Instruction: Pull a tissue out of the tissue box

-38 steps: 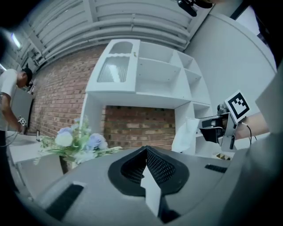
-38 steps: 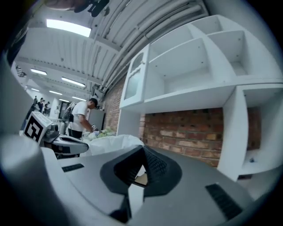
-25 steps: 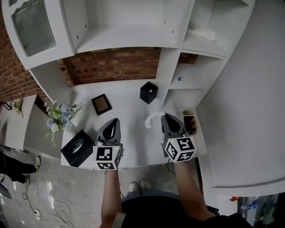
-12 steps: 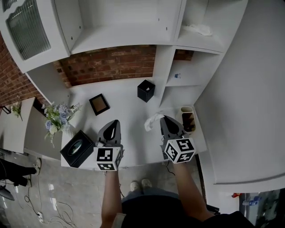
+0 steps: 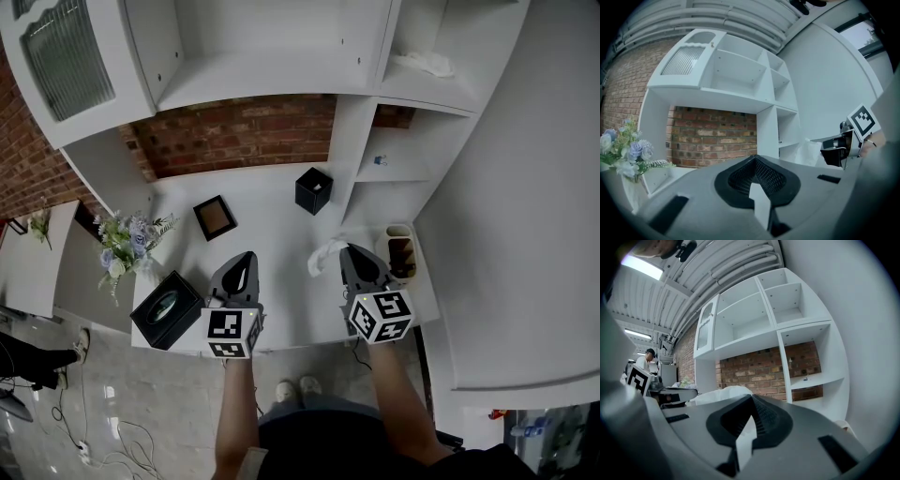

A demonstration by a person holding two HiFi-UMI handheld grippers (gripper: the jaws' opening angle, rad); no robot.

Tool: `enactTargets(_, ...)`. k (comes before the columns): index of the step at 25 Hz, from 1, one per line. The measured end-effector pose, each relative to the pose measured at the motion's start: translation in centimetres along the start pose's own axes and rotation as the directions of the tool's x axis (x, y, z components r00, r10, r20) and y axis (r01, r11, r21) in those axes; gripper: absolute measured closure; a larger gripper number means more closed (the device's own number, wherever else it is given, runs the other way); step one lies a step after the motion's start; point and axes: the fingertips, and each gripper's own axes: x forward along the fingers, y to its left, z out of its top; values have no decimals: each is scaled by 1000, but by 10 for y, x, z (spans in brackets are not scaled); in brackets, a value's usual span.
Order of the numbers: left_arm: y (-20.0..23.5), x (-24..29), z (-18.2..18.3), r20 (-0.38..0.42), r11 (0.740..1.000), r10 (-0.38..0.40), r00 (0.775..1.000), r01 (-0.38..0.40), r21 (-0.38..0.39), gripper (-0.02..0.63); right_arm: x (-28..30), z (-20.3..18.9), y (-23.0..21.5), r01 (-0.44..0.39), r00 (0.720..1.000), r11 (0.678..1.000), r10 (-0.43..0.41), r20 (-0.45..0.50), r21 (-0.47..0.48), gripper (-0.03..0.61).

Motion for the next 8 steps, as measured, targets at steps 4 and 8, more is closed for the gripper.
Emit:
enactTargets(4, -1, -1, 0, 0, 1000, 1, 1000, -1, 1, 607, -1, -1, -1, 0, 1000, 1000, 0, -2, 1, 578)
enactTargets(8, -2, -2, 0, -4, 1000, 3, 1000, -3, -3, 606, -3, -2, 0, 1, 1000, 1000, -1, -6, 1, 578)
